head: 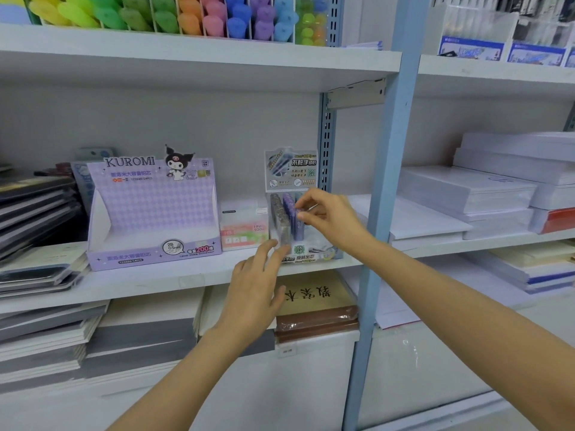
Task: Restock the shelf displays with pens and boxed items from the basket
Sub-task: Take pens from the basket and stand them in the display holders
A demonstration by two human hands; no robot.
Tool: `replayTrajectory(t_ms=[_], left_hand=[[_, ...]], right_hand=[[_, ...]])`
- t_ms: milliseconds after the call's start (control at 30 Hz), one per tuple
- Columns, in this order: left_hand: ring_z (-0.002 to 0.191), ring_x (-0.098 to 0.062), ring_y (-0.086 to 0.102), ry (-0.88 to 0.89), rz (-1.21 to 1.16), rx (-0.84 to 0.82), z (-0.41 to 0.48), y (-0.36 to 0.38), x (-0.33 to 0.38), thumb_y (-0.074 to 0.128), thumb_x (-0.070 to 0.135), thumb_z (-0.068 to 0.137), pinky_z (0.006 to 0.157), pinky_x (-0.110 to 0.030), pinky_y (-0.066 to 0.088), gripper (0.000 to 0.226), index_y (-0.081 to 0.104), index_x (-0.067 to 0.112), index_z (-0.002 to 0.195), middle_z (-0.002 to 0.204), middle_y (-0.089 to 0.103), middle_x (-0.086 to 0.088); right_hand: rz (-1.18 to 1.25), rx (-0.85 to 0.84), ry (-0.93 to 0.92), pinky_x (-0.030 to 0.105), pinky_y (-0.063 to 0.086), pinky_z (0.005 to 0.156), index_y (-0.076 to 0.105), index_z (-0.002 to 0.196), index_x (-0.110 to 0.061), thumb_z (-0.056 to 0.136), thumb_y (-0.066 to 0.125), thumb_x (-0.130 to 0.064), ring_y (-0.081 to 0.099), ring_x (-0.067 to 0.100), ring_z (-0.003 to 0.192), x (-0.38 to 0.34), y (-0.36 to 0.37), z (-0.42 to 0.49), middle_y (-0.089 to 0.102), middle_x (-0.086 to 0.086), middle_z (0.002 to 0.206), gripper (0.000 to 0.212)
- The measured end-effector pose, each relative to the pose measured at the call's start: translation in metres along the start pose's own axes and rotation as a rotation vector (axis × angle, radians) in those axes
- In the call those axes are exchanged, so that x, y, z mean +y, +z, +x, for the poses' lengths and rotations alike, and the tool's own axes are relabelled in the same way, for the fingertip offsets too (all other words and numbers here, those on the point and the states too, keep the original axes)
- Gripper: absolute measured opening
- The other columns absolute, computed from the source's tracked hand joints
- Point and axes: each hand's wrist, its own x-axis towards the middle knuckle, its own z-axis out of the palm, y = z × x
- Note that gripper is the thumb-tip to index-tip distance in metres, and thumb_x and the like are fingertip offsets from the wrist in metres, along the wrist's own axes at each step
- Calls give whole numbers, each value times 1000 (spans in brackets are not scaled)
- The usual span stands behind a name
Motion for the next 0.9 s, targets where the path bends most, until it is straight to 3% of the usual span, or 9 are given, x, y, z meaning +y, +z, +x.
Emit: replayTrajectory(t_ms=[167,300,433,567,633,733,833,900], left_hand=[[131,-20,37,-3,22,-4,0,1,0,58,22,92,108,-33,29,65,25,26,149,155,22,0],[132,-23,37,9,-94,8,-4,-3,-1,59,19,92,109,-34,29,63,31,26,148,155,24,1],[127,-25,44,-15,-128,242,-36,8,-9,61,7,87,103,-35,34,50,50,14,135,142,44,-9],[107,-26,51,-188,-124,329,-106,48,-35,52,8,84,89,-35,38,33,60,7,116,117,56,-12],[99,-29,54,-275,-142,232,-154,74,-52,47,11,86,82,-39,43,30,62,6,111,110,58,-11],[93,-33,59,-442,-139,-18,-238,116,-72,58,-1,86,78,-43,48,24,64,6,108,109,59,-12],[114,-31,56,-663,-133,-342,-318,150,-83,58,8,92,92,-39,46,32,57,10,124,130,54,-9],[135,-22,40,-802,-110,-522,-359,167,-89,47,23,100,107,-32,35,46,39,15,144,152,35,-3]], right_hand=[[-109,58,-67,33,54,81,71,101,-10,87,68,-12,57,5,79,10,12,-9,64,-3,91,14],[-152,129,-96,34,47,89,68,115,-12,92,64,-19,55,15,100,3,11,-23,59,3,109,24],[-2,256,-309,24,43,89,66,108,-9,92,62,-12,54,14,102,-13,33,-68,58,4,106,17],[159,19,-358,25,45,77,67,101,-7,93,61,-10,57,14,88,-9,99,-132,62,2,94,11],[244,-175,-242,24,46,73,68,100,-7,92,62,-9,57,11,82,3,141,-168,62,1,91,10],[263,-466,-23,19,44,71,69,102,-8,93,62,-12,53,3,78,35,203,-219,60,-3,91,12],[210,-689,107,17,45,73,67,108,-12,93,62,-17,54,3,79,71,259,-270,62,0,98,17],[168,-801,205,28,51,79,63,114,-16,94,61,-23,58,9,85,91,291,-301,62,0,106,22]])
